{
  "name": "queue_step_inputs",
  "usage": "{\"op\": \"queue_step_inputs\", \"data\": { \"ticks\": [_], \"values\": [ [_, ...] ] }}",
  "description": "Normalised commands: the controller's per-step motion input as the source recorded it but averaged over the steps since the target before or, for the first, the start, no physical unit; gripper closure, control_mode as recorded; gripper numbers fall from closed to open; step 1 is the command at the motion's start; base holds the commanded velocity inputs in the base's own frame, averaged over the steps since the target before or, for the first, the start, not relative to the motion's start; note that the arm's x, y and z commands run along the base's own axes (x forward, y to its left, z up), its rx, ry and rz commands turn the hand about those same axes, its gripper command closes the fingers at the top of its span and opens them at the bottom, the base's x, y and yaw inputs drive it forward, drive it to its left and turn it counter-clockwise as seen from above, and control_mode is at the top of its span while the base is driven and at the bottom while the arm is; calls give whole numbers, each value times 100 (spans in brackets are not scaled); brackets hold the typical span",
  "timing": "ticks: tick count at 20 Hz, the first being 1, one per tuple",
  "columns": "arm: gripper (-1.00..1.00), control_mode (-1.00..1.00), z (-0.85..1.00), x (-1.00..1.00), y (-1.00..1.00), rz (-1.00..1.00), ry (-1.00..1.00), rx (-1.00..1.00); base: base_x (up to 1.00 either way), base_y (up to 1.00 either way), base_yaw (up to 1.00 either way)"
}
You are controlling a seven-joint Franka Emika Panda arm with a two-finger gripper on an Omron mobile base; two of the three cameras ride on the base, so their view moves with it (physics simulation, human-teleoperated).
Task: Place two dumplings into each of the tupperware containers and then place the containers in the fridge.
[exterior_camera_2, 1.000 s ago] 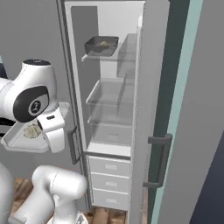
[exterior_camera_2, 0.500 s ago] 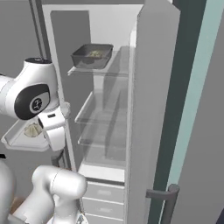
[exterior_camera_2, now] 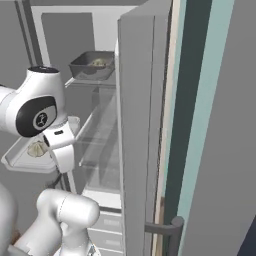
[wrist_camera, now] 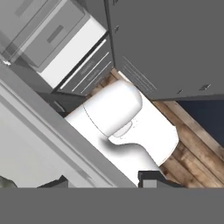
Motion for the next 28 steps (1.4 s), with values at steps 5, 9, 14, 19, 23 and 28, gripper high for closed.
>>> {"op": "queue_step_inputs", "data": {
  "ticks": [5, 9, 14, 19, 23, 28],
  "values": [
    [100, 100, 0, 0, 0, 0, 0, 0, 12, -38, 0],
    [100, 100, 0, 0, 0, 0, 0, 0, 38, -24, 0],
    [100, 100, 0, 0, 0, 0, 0, 0, 67, -14, 0],
    [100, 100, 0, 0, 0, 0, 0, 0, 48, -6, 0],
    [100, -100, -52, 51, -2, 0, -3, 0, 0, 0, 0],
    [100, -100, -73, 88, 1, 0, -6, 2, 0, 0, 0]
  ]
}}
